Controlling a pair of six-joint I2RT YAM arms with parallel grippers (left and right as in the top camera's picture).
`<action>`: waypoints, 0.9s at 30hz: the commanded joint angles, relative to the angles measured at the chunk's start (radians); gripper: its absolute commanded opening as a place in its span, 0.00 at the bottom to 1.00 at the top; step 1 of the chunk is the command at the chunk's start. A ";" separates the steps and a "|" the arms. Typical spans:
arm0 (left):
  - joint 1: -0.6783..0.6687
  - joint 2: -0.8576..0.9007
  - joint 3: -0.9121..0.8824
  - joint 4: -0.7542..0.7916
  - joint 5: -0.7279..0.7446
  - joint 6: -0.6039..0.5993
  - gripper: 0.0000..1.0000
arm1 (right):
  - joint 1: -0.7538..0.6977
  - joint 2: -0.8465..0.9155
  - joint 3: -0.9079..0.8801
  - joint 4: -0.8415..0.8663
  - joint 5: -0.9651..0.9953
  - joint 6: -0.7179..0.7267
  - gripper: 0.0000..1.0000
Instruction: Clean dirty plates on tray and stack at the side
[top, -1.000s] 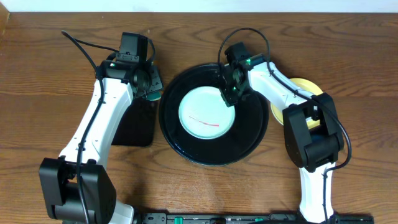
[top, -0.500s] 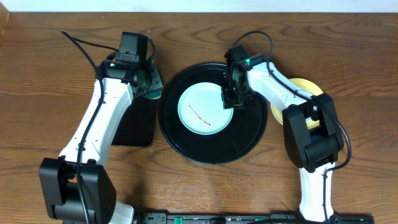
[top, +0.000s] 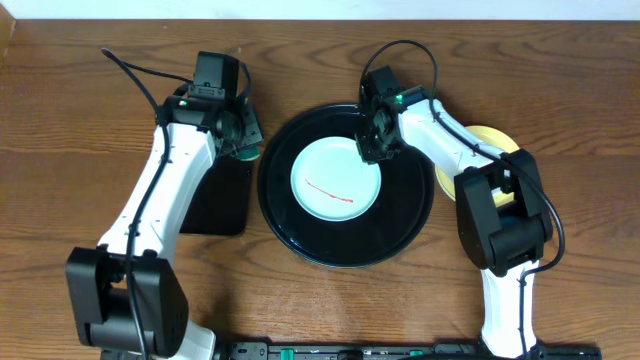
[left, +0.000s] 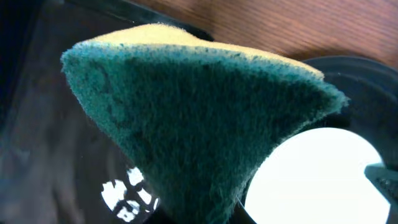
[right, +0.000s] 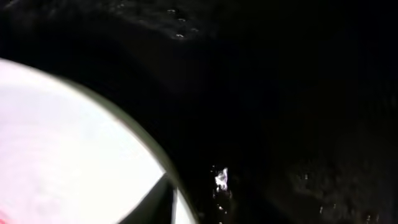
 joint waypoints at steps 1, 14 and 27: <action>-0.002 0.033 -0.014 0.002 0.014 -0.010 0.07 | -0.008 0.013 0.006 0.008 0.045 -0.042 0.11; -0.032 0.057 -0.014 0.013 0.035 -0.009 0.08 | 0.011 0.013 0.006 -0.096 0.006 0.248 0.01; -0.058 0.057 -0.014 0.029 0.035 -0.009 0.07 | -0.002 0.013 0.030 -0.055 -0.007 0.106 0.24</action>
